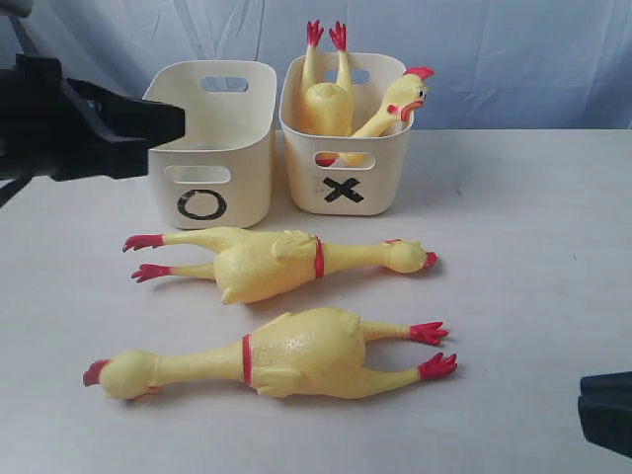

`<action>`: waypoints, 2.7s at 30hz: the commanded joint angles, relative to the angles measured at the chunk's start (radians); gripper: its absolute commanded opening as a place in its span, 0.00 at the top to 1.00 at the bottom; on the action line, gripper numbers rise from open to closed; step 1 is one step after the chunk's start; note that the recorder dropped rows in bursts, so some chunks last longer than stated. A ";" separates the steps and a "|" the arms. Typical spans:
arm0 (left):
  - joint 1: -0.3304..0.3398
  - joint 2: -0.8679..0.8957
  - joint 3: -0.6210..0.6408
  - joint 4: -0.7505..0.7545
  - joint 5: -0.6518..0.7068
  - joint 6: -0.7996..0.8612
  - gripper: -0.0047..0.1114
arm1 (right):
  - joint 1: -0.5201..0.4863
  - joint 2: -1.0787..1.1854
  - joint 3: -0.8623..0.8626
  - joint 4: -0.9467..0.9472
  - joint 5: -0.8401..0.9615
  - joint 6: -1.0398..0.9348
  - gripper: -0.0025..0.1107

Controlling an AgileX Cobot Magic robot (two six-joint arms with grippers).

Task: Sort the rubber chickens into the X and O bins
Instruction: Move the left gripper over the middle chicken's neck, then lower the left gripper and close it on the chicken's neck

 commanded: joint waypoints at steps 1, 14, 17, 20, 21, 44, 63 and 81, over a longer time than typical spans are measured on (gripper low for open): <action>-0.145 0.018 -0.008 -0.006 0.167 -0.041 0.96 | -0.005 -0.007 0.004 0.005 0.001 0.002 0.97; -0.326 0.156 -0.008 -0.323 0.231 0.414 0.92 | -0.005 -0.007 0.004 0.005 0.001 0.002 0.97; -0.332 0.174 -0.008 -0.662 0.267 0.756 0.75 | -0.005 -0.007 0.004 0.005 0.001 0.002 0.97; -0.344 0.185 -0.010 -0.987 0.363 1.021 0.57 | -0.005 -0.007 0.004 0.005 0.001 0.002 0.97; -0.349 0.188 -0.010 -1.032 0.395 1.081 0.53 | -0.005 -0.007 0.004 0.005 0.001 0.002 0.97; -0.382 0.460 -0.324 -1.831 0.932 2.226 0.50 | -0.005 -0.007 0.004 0.005 0.001 0.002 0.97; -0.382 0.759 -0.671 -1.995 1.129 2.491 0.53 | -0.005 -0.007 0.004 0.005 0.001 0.002 0.97; -0.384 0.966 -0.883 -2.090 1.298 2.713 0.45 | -0.005 -0.007 0.004 0.005 0.001 0.002 0.97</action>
